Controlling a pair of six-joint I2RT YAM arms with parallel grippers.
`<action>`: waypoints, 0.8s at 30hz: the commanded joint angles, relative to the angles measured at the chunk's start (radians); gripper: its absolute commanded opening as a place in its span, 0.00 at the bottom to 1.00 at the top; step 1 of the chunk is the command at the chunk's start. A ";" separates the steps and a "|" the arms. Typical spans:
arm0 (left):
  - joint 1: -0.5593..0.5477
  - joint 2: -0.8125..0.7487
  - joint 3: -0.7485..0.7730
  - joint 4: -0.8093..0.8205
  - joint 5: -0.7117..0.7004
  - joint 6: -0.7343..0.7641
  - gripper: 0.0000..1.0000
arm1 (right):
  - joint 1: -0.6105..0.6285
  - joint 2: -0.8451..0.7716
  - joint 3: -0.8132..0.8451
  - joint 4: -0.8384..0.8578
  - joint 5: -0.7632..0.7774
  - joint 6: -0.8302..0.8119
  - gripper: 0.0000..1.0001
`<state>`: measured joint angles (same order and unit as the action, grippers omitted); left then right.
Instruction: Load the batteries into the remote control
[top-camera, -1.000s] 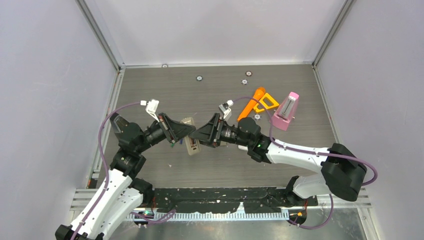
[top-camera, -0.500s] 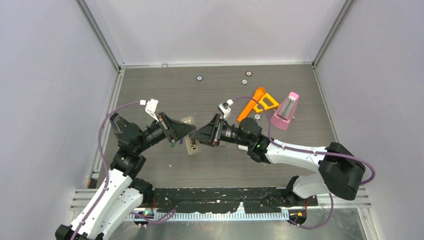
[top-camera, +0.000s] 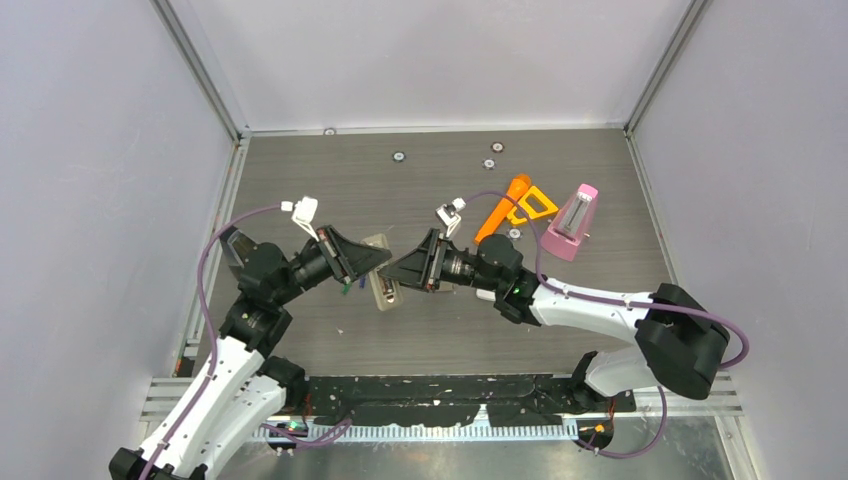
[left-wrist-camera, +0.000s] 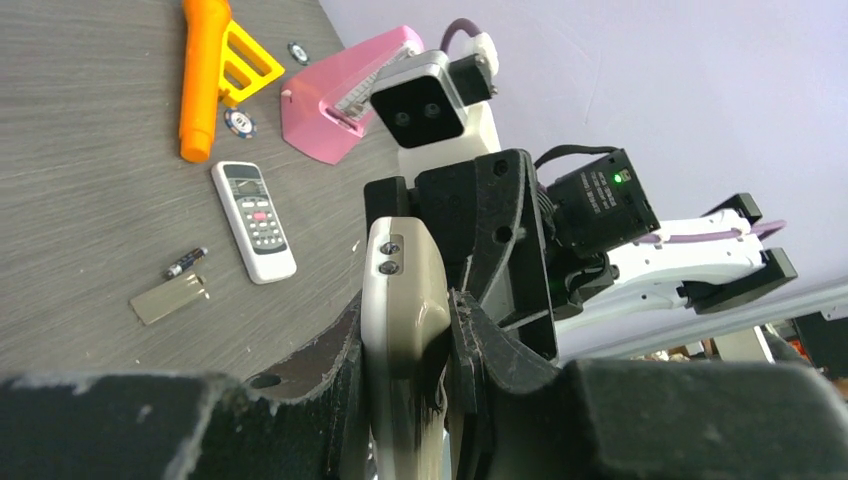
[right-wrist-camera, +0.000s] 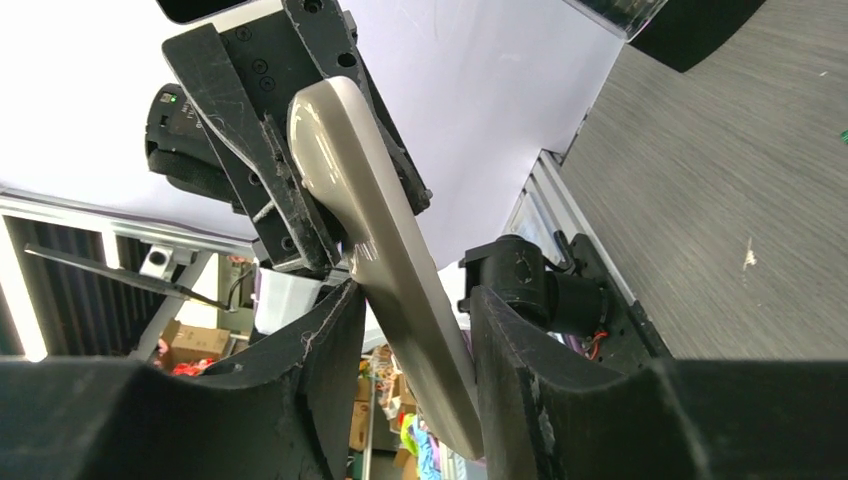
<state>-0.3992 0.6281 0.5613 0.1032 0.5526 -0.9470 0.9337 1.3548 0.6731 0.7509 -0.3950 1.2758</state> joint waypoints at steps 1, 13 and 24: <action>-0.002 0.017 0.077 -0.051 -0.050 -0.018 0.00 | 0.000 -0.014 0.039 -0.091 -0.009 -0.077 0.29; 0.003 0.079 0.169 -0.221 -0.033 -0.090 0.00 | 0.001 -0.049 0.054 -0.165 0.020 -0.158 0.22; 0.007 0.078 0.142 -0.187 -0.019 -0.043 0.00 | 0.001 -0.128 0.024 -0.106 0.055 -0.145 0.71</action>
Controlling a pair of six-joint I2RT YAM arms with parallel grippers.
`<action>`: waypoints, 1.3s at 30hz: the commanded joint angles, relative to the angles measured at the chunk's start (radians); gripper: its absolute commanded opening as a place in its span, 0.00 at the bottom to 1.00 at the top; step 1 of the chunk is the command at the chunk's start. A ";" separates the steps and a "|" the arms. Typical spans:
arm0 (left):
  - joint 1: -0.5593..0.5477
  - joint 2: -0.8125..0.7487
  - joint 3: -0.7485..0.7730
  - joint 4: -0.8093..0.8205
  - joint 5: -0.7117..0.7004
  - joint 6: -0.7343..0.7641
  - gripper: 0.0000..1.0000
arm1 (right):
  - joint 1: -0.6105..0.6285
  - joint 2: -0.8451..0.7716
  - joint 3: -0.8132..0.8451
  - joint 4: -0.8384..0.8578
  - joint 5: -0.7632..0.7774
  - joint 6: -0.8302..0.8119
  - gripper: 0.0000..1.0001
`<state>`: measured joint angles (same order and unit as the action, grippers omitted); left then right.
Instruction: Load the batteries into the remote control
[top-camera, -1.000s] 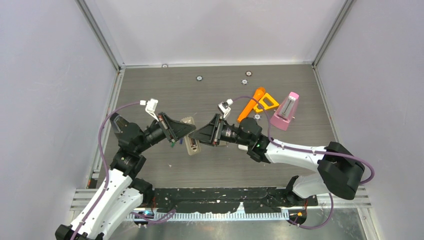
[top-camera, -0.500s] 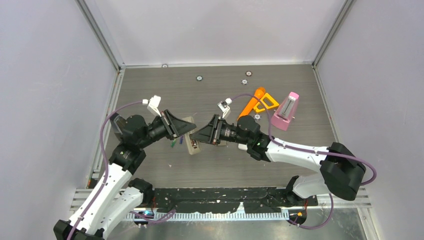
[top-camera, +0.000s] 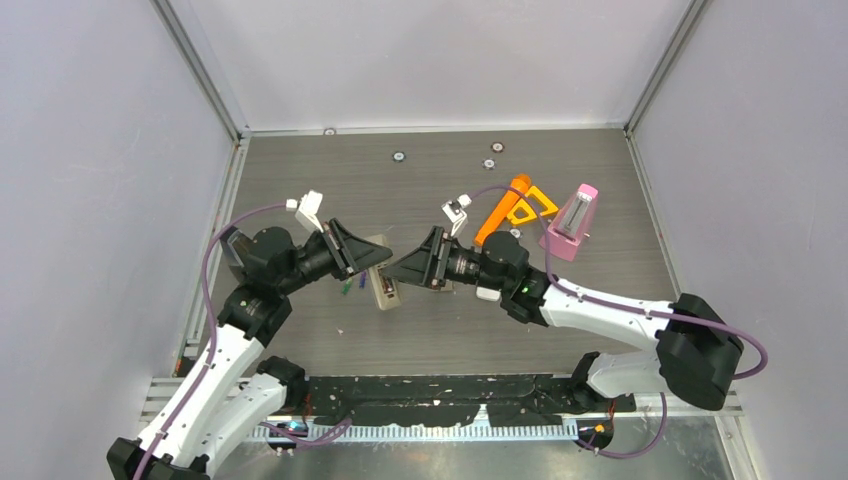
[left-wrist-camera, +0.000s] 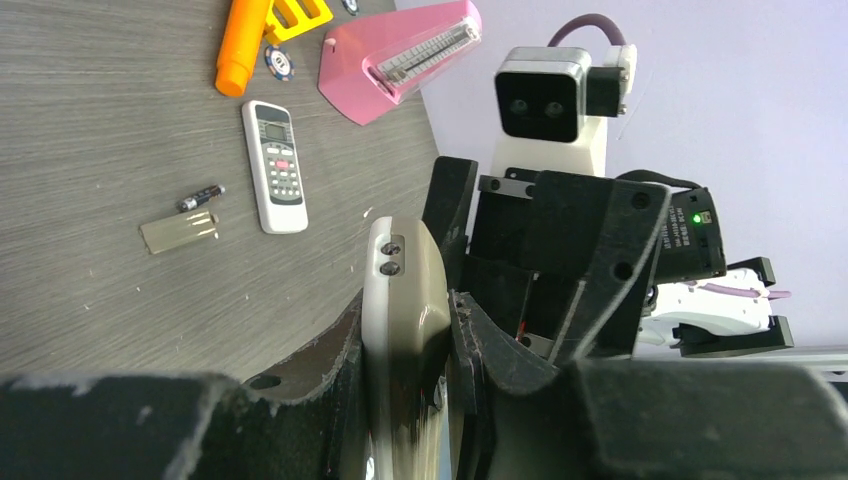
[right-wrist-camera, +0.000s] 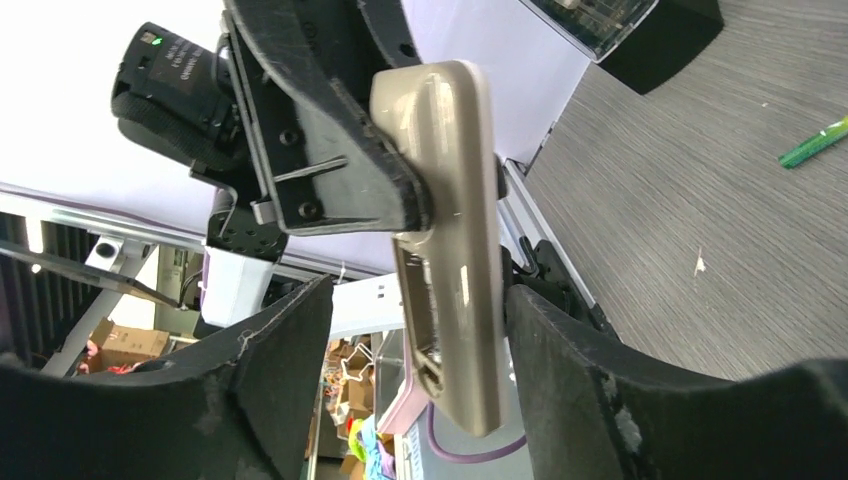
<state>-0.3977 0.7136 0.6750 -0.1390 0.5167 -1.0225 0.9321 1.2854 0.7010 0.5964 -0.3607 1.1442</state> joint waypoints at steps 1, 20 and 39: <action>0.005 -0.007 0.026 0.061 0.021 0.034 0.00 | 0.002 -0.062 -0.005 0.049 0.019 -0.014 0.72; 0.005 -0.016 -0.017 0.235 0.172 0.066 0.00 | 0.038 -0.071 0.095 -0.193 0.028 -0.295 0.56; 0.006 -0.008 -0.020 0.260 0.211 0.062 0.00 | 0.039 -0.125 0.049 -0.110 0.007 -0.242 0.49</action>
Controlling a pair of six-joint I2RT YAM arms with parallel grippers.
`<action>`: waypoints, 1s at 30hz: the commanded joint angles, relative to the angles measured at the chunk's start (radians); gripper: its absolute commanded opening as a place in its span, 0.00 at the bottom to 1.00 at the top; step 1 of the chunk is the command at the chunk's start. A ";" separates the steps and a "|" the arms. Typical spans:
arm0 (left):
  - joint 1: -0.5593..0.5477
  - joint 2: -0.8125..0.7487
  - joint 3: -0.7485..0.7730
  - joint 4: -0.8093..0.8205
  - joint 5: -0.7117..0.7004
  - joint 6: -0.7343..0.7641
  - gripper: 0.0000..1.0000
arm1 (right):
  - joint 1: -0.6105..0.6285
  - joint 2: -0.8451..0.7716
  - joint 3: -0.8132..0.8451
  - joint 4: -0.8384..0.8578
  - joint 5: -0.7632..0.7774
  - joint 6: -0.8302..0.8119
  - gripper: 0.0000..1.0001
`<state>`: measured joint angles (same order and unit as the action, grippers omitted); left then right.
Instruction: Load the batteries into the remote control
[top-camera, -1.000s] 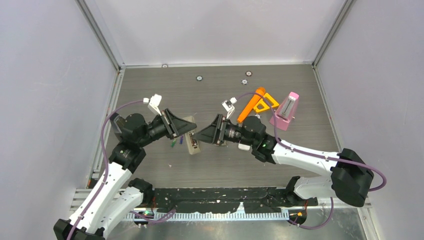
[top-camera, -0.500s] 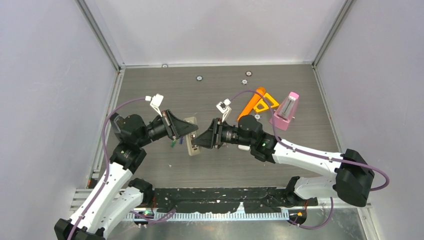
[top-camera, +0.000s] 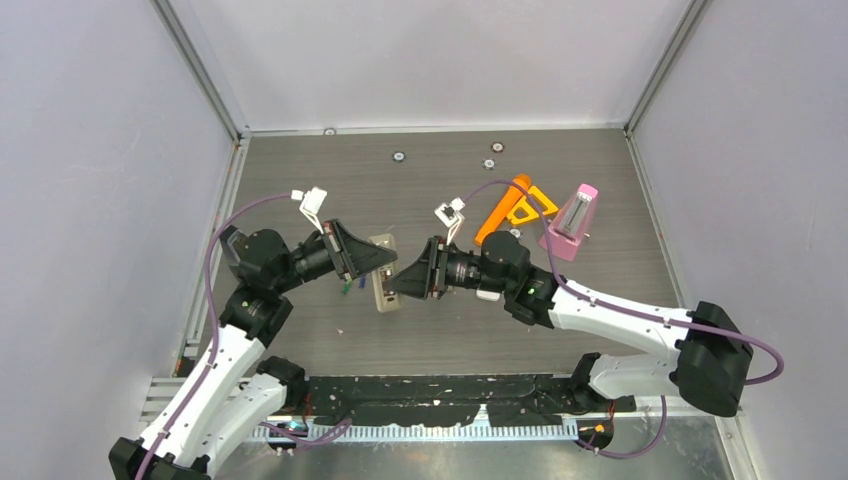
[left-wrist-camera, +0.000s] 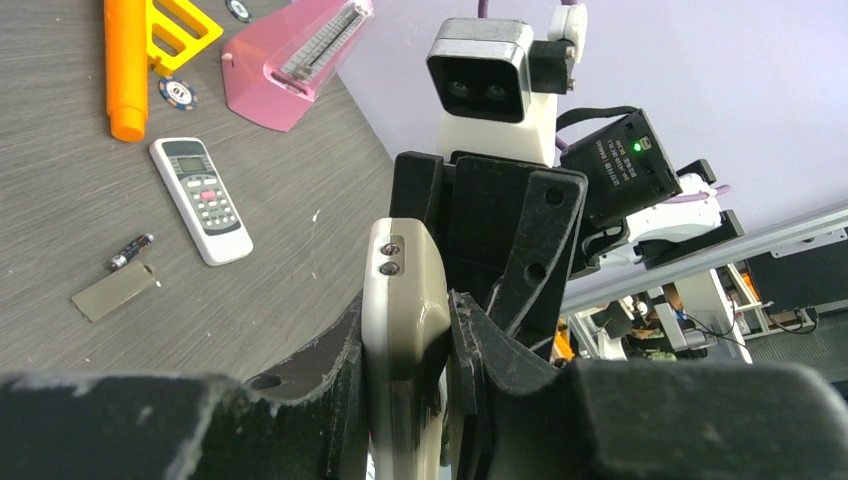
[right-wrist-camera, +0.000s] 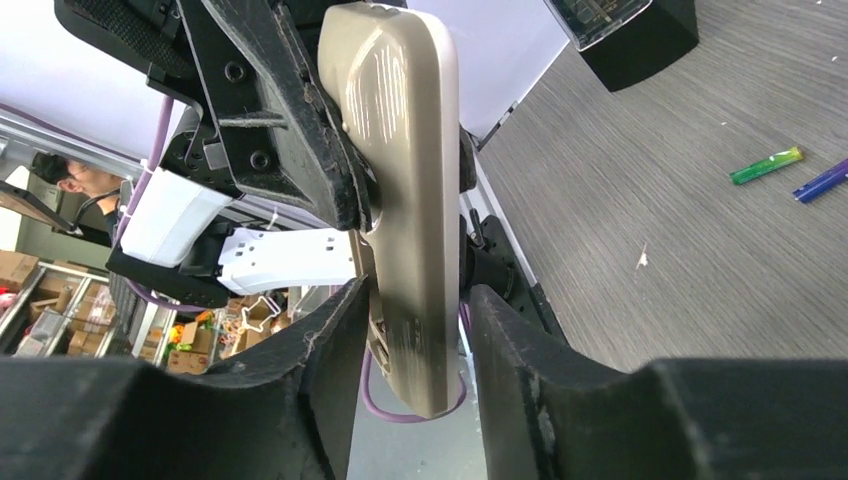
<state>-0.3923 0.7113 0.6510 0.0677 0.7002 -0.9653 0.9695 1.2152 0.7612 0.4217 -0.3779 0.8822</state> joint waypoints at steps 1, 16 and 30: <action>0.001 -0.005 0.004 0.055 0.027 0.005 0.00 | 0.002 -0.067 -0.018 0.078 0.024 0.024 0.53; 0.001 -0.002 -0.024 0.178 0.073 -0.108 0.00 | 0.025 0.056 0.033 0.227 -0.100 0.058 0.90; 0.000 -0.008 -0.013 0.143 0.073 -0.083 0.26 | 0.052 0.120 0.047 0.277 -0.134 0.105 0.20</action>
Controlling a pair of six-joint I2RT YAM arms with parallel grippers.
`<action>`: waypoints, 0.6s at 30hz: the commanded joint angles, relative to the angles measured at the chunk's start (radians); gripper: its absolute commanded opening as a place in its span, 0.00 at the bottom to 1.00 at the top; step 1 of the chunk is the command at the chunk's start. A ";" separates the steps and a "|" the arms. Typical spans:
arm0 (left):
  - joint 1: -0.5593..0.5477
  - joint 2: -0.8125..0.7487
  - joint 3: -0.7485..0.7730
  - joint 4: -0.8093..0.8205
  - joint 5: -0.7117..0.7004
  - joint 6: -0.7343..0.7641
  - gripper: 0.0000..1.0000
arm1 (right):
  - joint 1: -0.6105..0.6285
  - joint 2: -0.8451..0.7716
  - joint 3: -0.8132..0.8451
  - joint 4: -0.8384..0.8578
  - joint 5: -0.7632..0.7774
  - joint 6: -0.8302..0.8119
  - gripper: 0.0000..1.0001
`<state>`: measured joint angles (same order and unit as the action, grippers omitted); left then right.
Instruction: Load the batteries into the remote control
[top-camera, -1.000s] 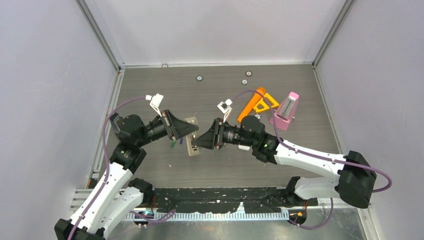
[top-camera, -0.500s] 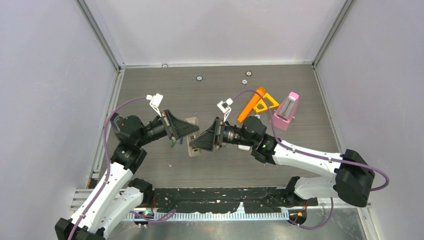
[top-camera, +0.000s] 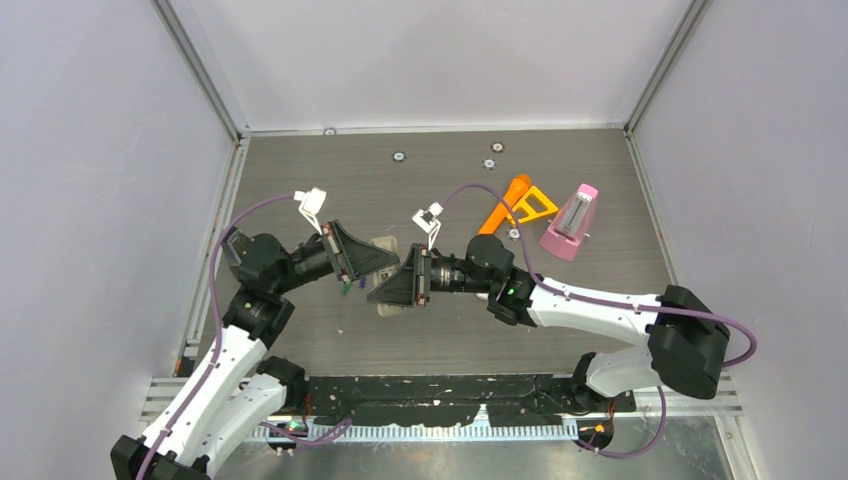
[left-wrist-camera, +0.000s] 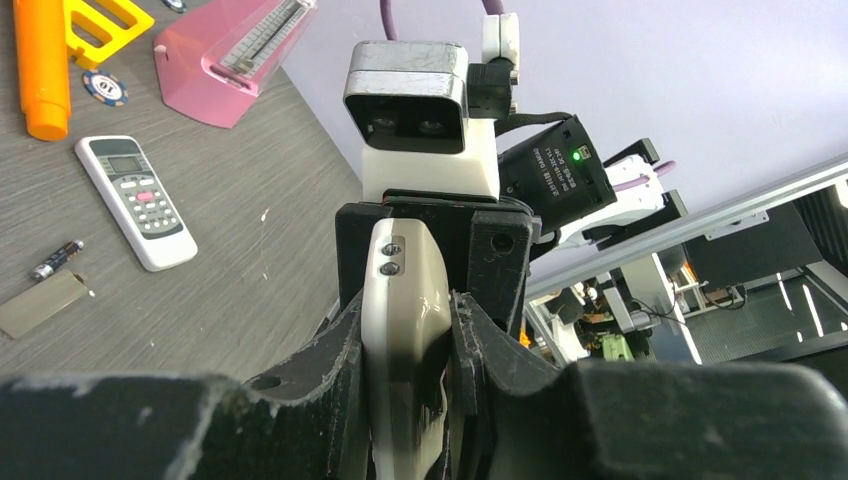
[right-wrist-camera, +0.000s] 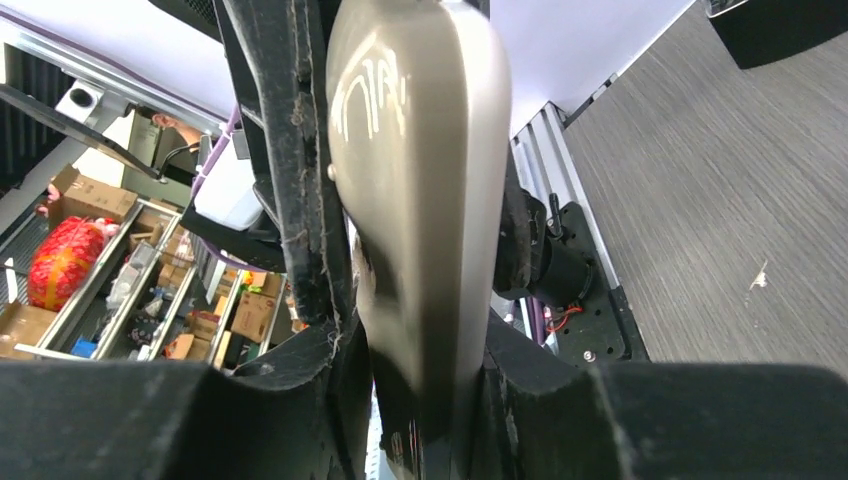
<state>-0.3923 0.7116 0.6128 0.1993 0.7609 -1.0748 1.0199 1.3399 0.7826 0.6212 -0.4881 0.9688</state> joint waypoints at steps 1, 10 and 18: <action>0.002 -0.011 0.032 -0.005 0.016 0.037 0.30 | 0.002 -0.004 0.021 0.088 -0.032 0.021 0.17; 0.041 -0.026 0.042 -0.052 0.066 0.047 0.42 | -0.015 -0.043 0.003 0.023 -0.154 -0.023 0.10; 0.041 -0.003 0.008 0.064 0.131 -0.021 0.10 | -0.034 -0.042 0.039 -0.074 -0.216 -0.049 0.11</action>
<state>-0.3573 0.7074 0.6205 0.1692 0.8391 -1.0760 0.9962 1.3323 0.7803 0.5732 -0.6590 0.9375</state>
